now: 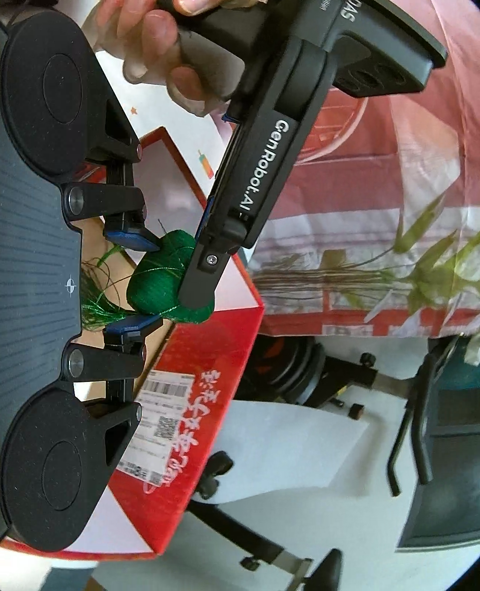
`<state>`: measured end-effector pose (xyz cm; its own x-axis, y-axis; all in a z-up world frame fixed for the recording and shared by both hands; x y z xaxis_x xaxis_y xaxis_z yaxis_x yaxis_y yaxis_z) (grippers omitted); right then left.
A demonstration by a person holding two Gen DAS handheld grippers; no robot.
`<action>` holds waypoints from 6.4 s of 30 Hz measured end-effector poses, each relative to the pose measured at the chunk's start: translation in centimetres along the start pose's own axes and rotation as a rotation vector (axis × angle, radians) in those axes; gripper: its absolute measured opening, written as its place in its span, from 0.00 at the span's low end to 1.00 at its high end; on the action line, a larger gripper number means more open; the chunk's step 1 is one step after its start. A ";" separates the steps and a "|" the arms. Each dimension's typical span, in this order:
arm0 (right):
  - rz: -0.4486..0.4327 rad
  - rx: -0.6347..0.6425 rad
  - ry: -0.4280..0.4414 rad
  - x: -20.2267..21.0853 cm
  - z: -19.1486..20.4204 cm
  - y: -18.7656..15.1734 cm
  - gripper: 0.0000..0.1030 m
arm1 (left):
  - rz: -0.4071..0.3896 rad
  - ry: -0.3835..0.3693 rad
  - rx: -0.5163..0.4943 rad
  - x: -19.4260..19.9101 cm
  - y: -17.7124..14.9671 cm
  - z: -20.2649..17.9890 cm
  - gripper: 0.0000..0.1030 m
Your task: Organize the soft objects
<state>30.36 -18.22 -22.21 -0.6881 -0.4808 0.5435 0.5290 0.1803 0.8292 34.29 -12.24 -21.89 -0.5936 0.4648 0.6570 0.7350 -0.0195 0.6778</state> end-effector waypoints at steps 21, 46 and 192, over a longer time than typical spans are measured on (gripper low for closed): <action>-0.148 -0.253 -0.128 7.5 -2.8 -3.1 0.32 | -0.108 0.142 -0.107 5.4 -2.7 1.2 0.40; 0.019 -0.288 -0.167 10.0 1.9 -15.8 0.32 | -0.016 0.160 -0.121 6.1 -15.3 -1.4 0.40; -0.019 -0.121 -0.103 13.9 2.0 -8.9 0.18 | -0.013 0.003 -0.238 9.3 -11.5 -3.6 0.30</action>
<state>15.09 -24.84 -21.76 -0.7426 -0.3919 0.5432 0.5668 0.0644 0.8213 19.18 -10.87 -22.35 -0.6039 0.4634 0.6485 0.6295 -0.2219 0.7447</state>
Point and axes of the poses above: each gripper's, at about its wrist camera, not at the fingertips, and x roughly against the way its jaws point, z to its left, y to its top, the point moved 9 cm from there along -x, roughly the way its jaws point, and after that the axes turned 8 degrees about y, right-handed, at the moved point
